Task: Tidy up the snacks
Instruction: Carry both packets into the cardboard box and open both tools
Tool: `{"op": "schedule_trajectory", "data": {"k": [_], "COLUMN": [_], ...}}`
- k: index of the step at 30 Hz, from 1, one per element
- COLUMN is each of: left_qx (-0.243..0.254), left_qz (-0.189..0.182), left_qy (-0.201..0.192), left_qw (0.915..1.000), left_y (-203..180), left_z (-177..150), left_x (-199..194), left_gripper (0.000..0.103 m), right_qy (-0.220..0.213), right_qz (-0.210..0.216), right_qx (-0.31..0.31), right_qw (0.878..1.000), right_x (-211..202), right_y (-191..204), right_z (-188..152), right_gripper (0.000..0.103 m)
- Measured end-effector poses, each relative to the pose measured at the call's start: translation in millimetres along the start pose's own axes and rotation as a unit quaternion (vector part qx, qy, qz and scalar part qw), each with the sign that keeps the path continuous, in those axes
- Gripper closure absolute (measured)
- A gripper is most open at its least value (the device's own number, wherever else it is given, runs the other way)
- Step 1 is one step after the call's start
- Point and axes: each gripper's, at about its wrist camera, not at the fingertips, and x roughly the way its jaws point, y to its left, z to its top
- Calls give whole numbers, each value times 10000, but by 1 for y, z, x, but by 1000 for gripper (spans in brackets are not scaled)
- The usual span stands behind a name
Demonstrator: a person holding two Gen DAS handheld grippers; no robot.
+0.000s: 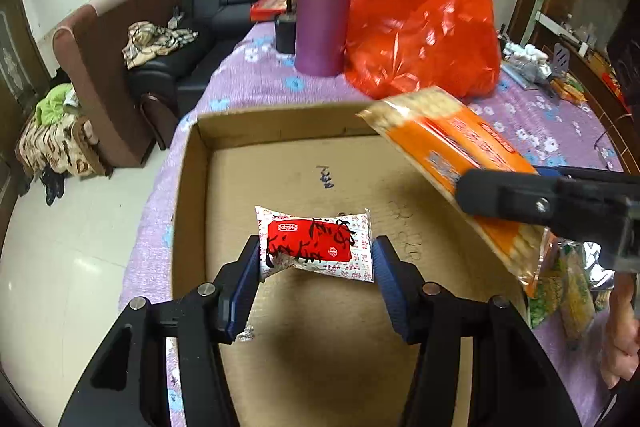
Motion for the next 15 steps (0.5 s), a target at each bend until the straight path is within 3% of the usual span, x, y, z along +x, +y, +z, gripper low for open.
{"op": "schedule_trajectory", "data": {"k": [15], "left_qx": [-142], "left_qz": [152], "left_qy": [375], "left_qw": [9991], "left_y": [11], "left_z": [-3], "left_x": [24], "left_gripper": [47], "right_qy": [411], "right_qz": [-223], "right_qx": [28], "right_qw": [9989], "right_x": [58], "right_y": [3], "right_z": [7], "right_gripper": [45]}}
